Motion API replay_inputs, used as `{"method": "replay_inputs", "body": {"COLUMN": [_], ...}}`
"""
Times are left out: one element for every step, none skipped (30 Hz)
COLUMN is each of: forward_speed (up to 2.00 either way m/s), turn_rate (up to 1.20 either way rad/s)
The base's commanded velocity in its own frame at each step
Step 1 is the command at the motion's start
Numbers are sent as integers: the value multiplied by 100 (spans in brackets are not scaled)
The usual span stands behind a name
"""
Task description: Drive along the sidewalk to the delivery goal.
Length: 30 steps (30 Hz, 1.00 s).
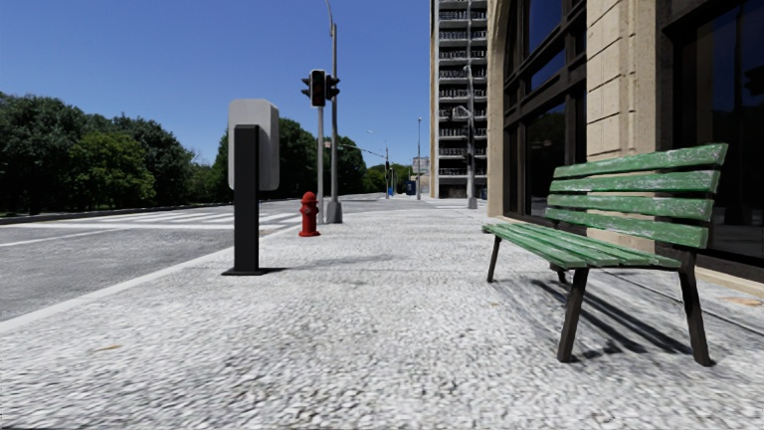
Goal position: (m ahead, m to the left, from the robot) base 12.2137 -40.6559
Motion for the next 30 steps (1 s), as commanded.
{"method": "replay_inputs", "body": {"forward_speed": [200, 200, 200, 200, 200, 200, 200, 200, 200, 200, 200, 200, 200, 200, 200, 200, 200, 200, 200, 200, 200, 200, 200, 200, 200, 200, 200, 200, 200, 200], "turn_rate": [0, 0, 0, 0, 0, 0, 0, 0, 0, 0, 0, 0, 0, 0, 0, 0, 0, 0, 0, 0, 0, 0, 0, 0, 0, 0, -10, -17, -23, -23]}}
